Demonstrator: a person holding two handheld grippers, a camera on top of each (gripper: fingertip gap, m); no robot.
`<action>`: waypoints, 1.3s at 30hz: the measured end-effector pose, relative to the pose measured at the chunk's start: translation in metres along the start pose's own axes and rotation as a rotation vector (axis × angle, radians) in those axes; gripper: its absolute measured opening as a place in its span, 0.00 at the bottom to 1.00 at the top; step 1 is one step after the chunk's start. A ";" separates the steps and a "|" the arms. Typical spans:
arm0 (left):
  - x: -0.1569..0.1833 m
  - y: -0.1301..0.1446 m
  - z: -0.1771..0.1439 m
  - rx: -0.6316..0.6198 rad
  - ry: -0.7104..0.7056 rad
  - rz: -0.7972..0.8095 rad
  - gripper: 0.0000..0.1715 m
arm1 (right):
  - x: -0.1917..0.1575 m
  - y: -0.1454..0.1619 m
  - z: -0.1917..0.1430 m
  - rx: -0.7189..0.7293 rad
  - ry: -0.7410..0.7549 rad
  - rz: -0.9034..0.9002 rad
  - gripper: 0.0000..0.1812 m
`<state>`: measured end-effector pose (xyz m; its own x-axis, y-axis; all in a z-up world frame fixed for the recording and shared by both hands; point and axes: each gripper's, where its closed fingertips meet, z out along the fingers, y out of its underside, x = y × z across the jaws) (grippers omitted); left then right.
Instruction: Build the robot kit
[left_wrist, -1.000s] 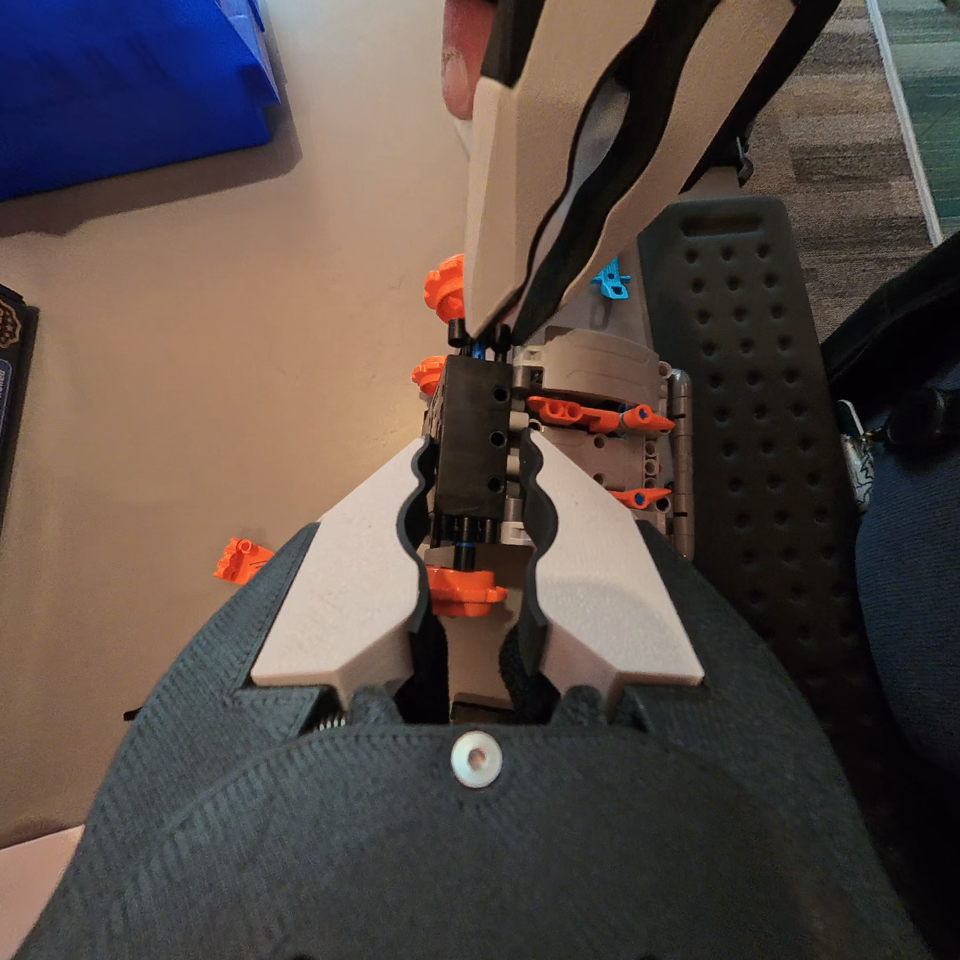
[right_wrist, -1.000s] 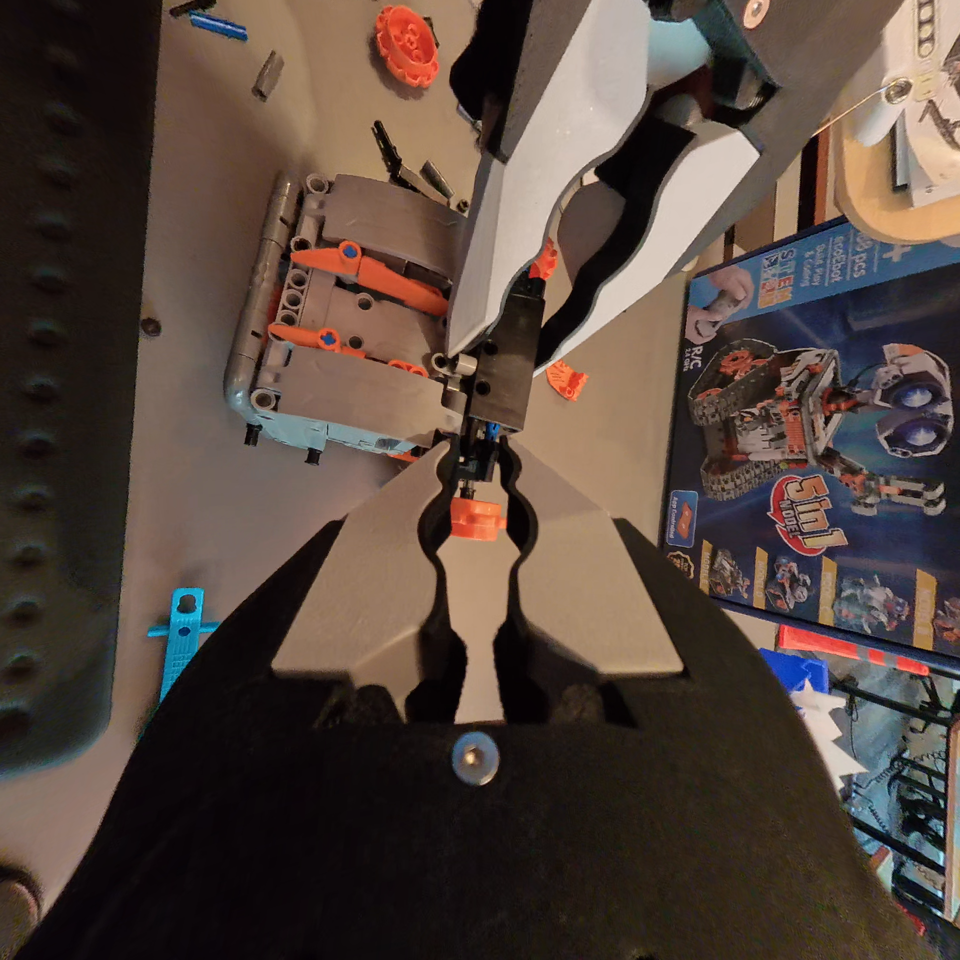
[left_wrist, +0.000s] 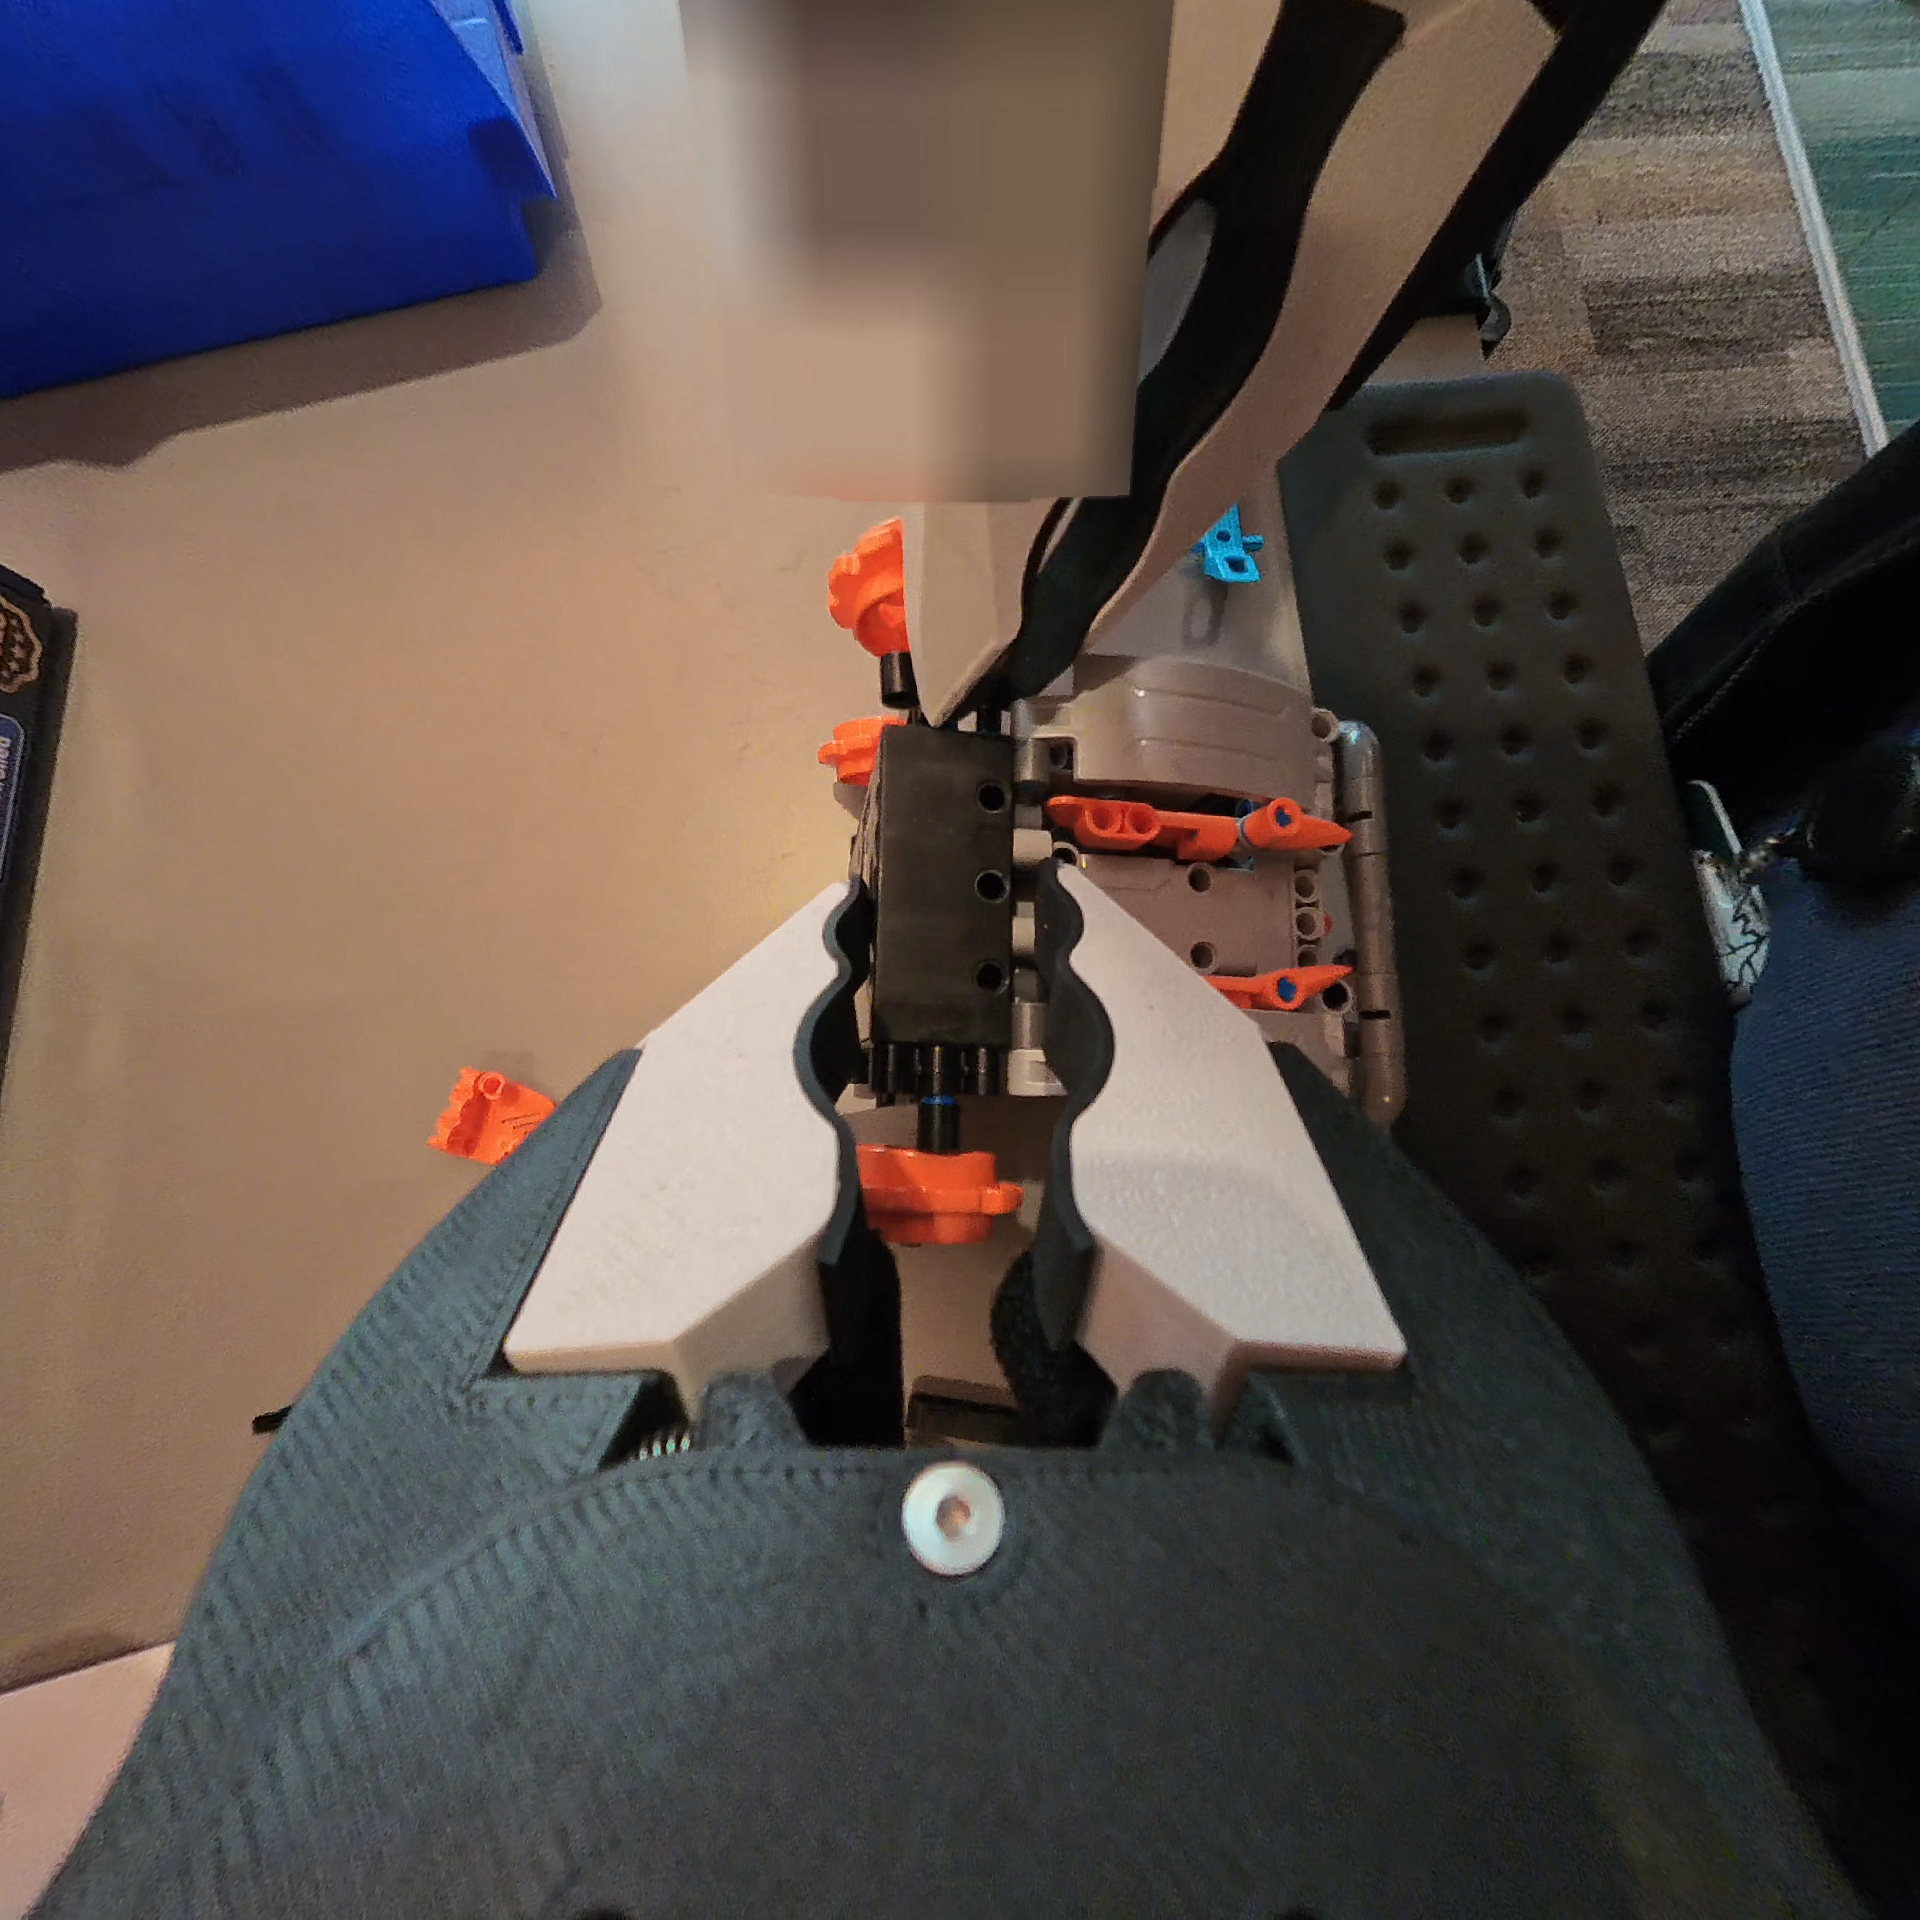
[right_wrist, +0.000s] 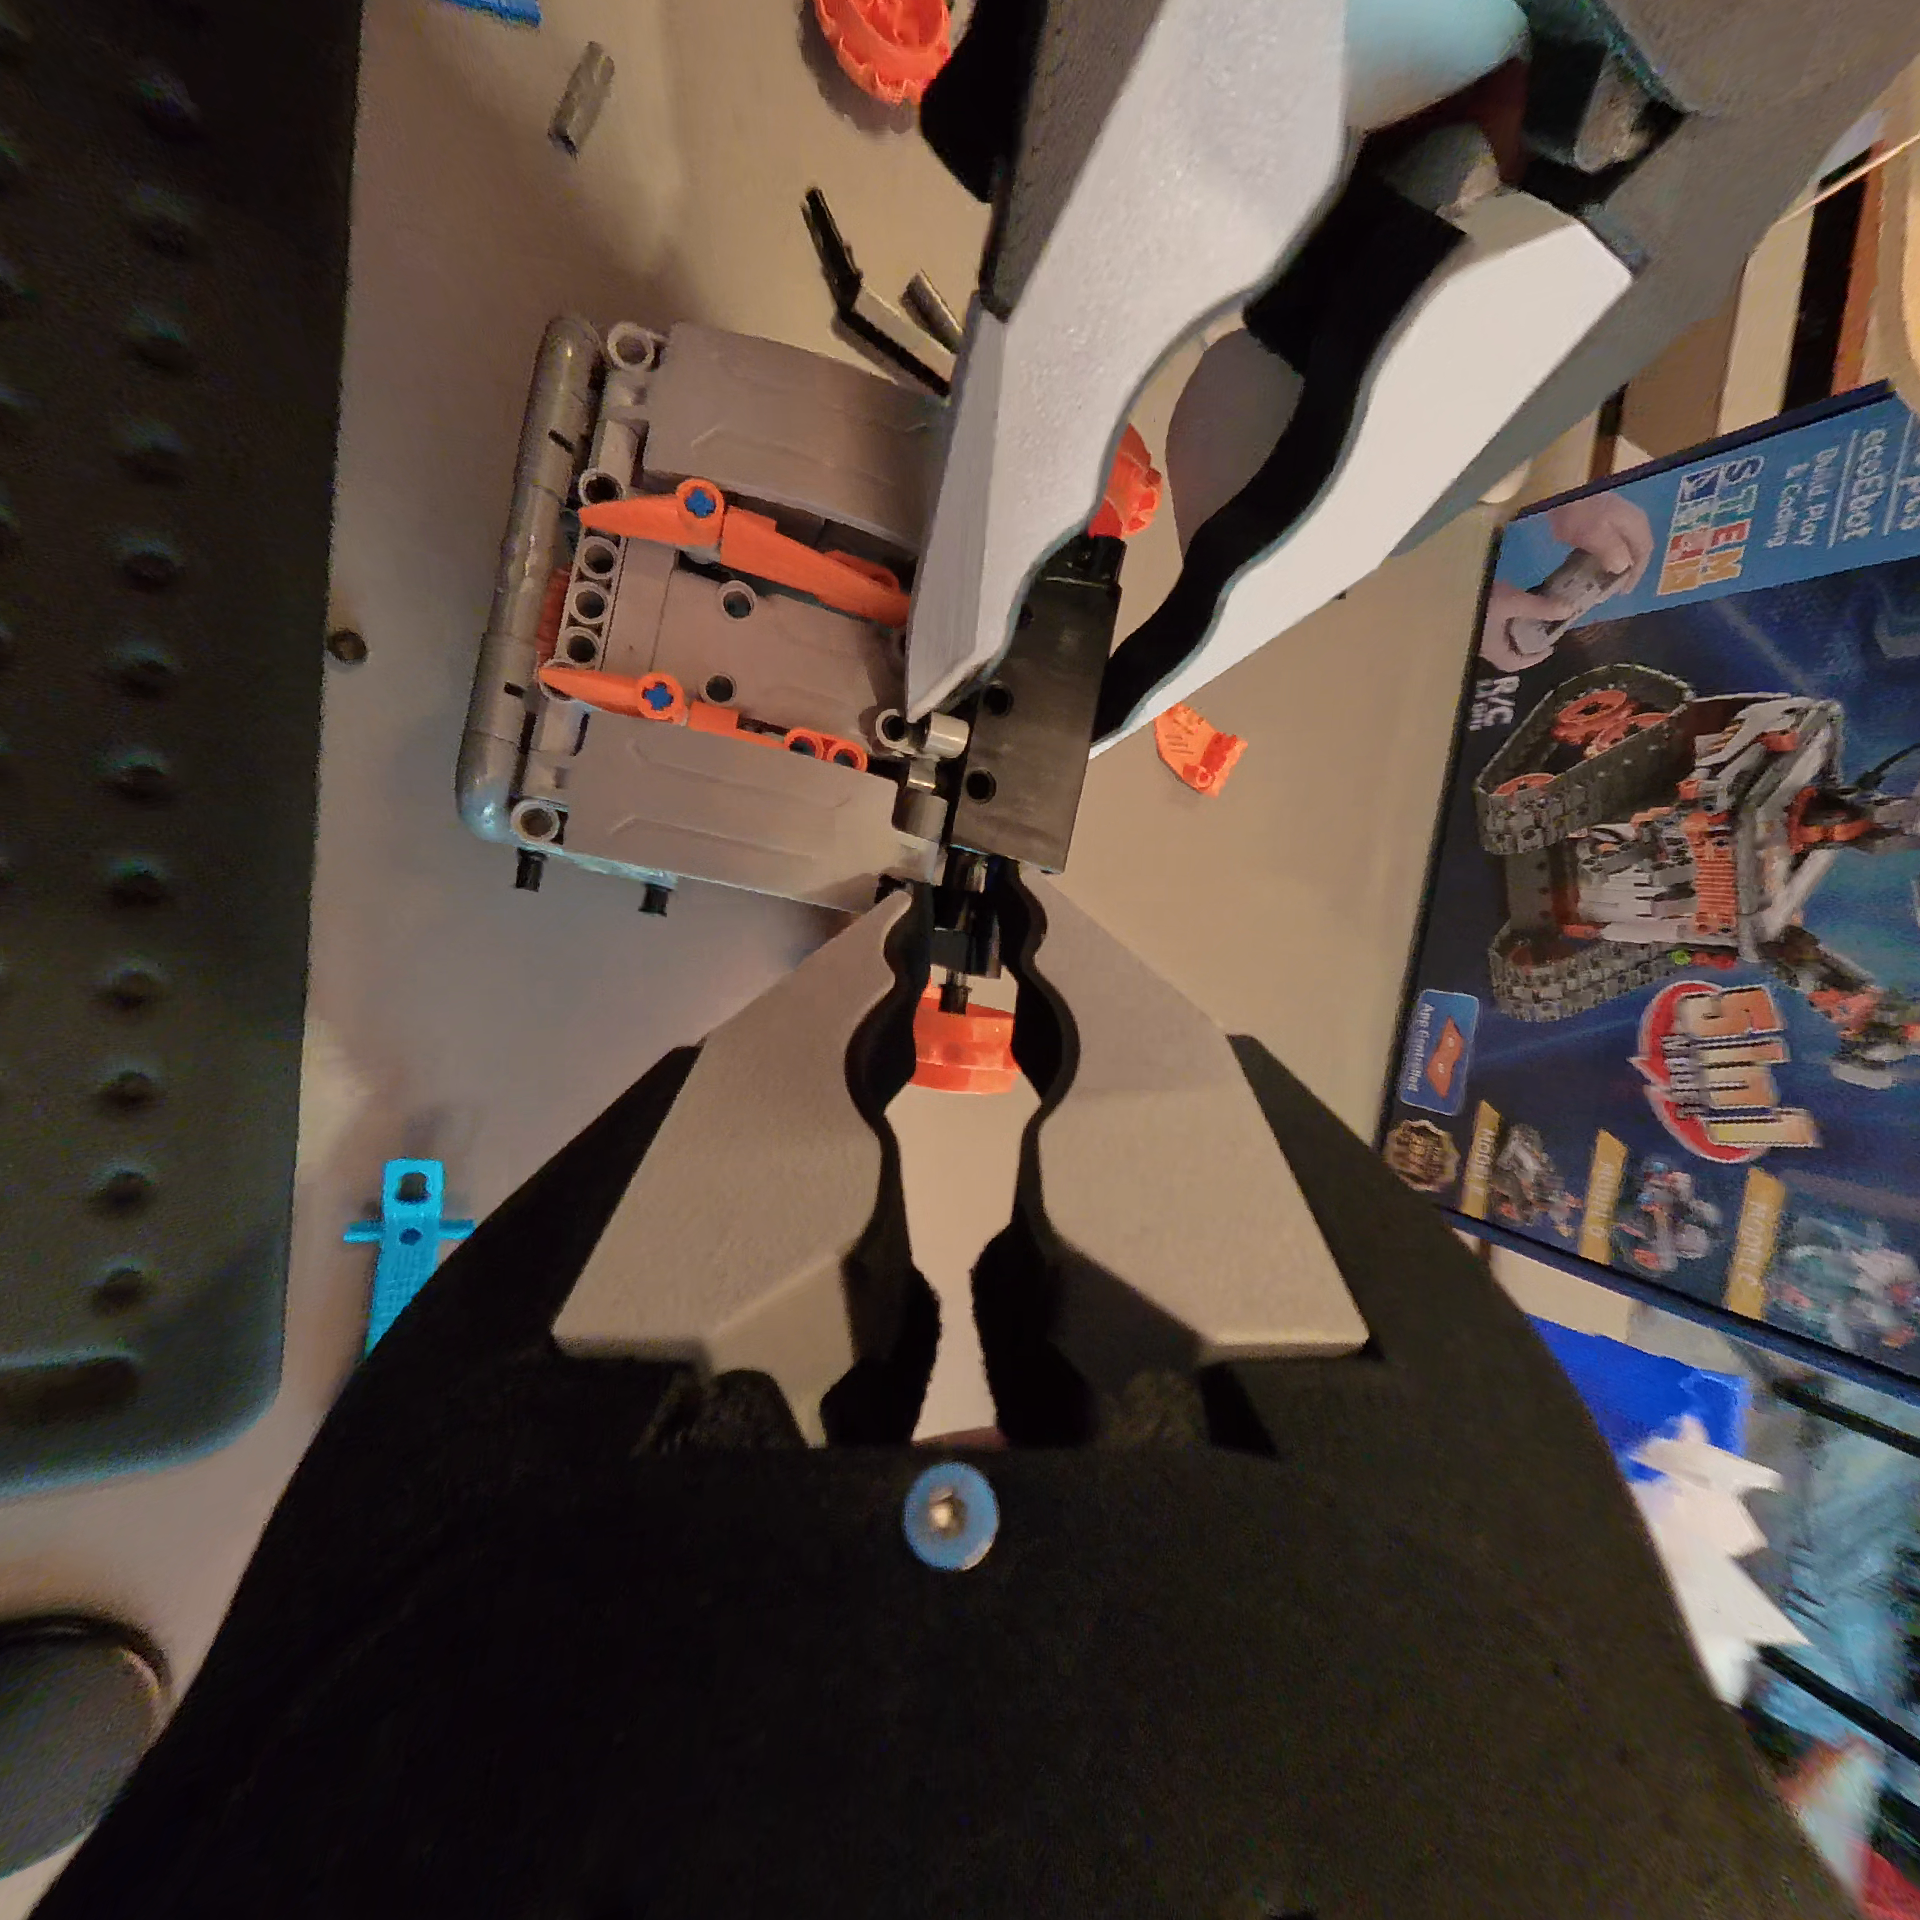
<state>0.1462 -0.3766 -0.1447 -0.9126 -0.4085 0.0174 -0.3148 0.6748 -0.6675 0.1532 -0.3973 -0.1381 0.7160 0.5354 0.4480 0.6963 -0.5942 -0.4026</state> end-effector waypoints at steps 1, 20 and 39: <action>0.000 0.000 0.000 -0.006 -0.007 0.010 0.17 | 0.000 -0.001 0.000 0.020 -0.019 0.029 0.06; 0.003 -0.005 0.001 0.042 0.014 0.004 0.18 | 0.002 0.006 -0.001 0.278 -0.054 0.380 0.10; 0.005 0.000 0.002 0.053 0.034 -0.010 0.17 | 0.001 0.004 0.008 0.304 -0.116 0.383 0.11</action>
<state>0.1420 -0.3798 -0.1460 -0.9181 -0.3935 0.0487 -0.3104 0.6368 -0.7058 0.1566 -0.3944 -0.1455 0.9120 0.3864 0.1378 0.3531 -0.5683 -0.7432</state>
